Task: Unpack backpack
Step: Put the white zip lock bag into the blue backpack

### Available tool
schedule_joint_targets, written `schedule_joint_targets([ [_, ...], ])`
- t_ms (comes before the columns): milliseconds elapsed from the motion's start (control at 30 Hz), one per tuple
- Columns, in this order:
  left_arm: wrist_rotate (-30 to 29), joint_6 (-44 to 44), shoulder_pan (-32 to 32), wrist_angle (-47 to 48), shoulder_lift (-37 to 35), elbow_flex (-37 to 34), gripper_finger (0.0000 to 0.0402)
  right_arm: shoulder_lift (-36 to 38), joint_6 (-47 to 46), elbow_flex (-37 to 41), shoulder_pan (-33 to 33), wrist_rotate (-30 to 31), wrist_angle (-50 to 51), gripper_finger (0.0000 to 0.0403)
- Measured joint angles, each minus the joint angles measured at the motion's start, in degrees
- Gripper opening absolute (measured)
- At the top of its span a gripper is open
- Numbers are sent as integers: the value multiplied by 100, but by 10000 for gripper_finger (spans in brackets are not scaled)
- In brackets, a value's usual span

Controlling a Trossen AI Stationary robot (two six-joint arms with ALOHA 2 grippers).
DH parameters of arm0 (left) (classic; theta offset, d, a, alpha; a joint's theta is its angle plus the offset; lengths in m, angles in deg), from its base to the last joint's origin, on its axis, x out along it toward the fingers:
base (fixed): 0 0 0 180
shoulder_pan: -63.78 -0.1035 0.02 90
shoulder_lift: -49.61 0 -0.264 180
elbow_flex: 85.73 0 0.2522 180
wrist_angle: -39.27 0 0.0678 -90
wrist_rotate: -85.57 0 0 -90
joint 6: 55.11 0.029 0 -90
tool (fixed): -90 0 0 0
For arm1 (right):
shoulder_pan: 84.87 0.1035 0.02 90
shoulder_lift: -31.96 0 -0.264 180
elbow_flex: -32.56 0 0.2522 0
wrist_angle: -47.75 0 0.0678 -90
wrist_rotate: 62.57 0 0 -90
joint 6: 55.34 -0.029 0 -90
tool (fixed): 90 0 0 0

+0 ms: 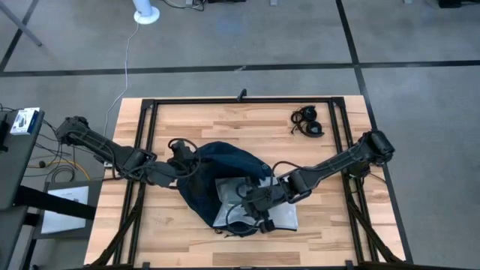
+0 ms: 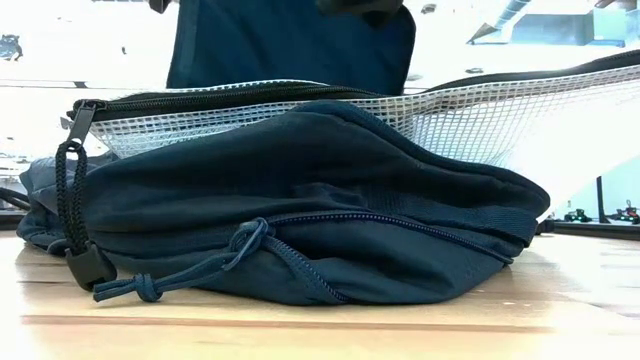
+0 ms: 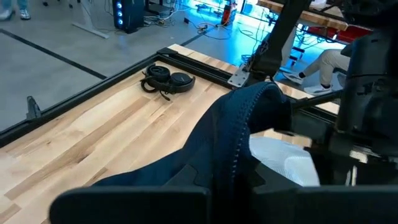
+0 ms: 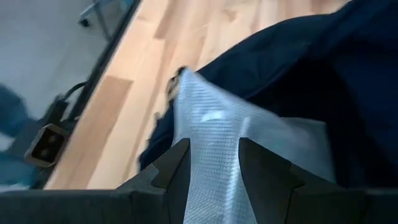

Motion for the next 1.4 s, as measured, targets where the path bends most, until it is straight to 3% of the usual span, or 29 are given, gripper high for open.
schedule_joint_targets([
  [167, -25, 30, -40, 185, 0, 0, 0, 0, 65, 0, -5, -534, 18, 127],
  [467, -31, -274, -83, 521, 0, 0, 0, 0, 117, 0, 18, -620, 22, 121],
  [767, 26, -376, 147, 612, 0, 0, 0, -83, 340, -2, 251, -620, -442, 8],
  [1133, 22, -347, 157, 675, 2, 0, 0, -937, 272, 0, 104, -558, -1382, 0],
  [1400, 25, -298, 157, 622, 2, 0, 0, -1061, 11, -11, 6, -816, -1593, 0],
])
